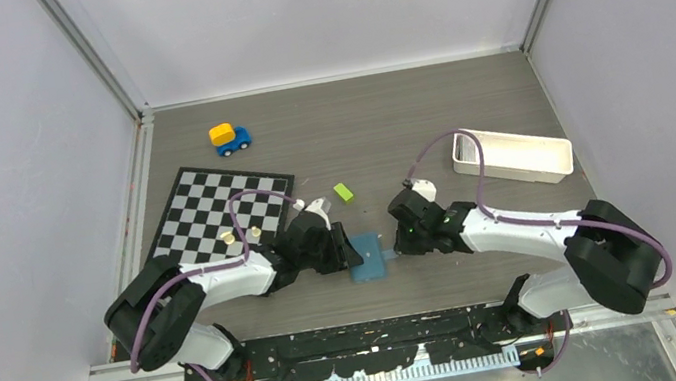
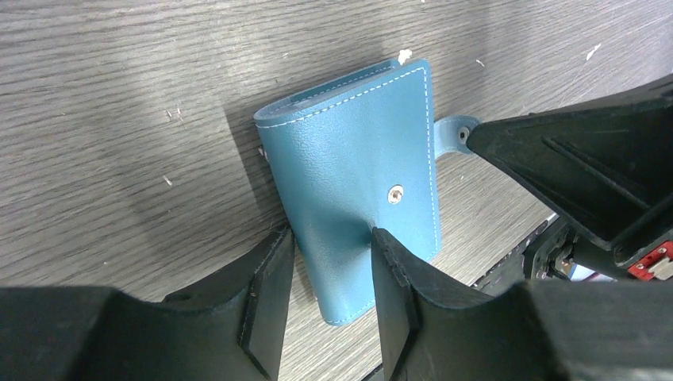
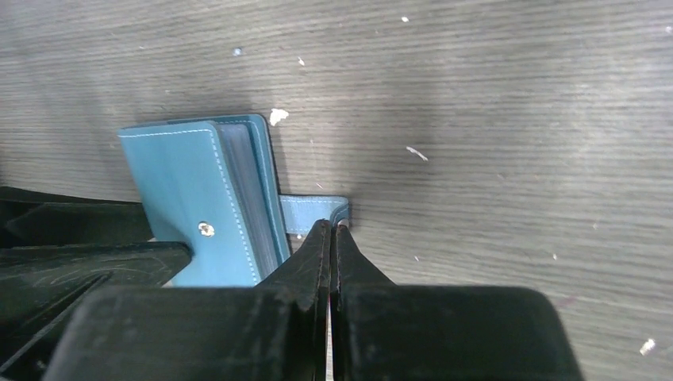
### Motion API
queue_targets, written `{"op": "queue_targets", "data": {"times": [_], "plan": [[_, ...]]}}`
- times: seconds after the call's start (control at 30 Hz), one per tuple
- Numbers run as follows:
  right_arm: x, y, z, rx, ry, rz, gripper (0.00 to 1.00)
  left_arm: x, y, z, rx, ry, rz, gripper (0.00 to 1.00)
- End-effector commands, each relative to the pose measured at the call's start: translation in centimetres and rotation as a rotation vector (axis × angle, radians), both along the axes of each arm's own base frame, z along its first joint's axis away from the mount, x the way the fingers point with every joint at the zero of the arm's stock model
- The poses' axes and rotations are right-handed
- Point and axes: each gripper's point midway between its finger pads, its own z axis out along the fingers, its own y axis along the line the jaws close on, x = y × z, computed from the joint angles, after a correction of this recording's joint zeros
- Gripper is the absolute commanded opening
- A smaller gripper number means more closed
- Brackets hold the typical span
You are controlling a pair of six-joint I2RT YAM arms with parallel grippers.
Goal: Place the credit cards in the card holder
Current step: Reset both arms
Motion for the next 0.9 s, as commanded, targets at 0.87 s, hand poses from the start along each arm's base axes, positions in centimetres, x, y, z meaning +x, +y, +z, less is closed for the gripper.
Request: {"op": "queue_targets", "data": {"times": [0.87], "plan": [[1.1, 6.6, 1.8, 0.376, -0.006, 0.243, 0.01, -0.5, 2.8, -3.4, 0.186, 0.045, 0.008, 0.41]]}}
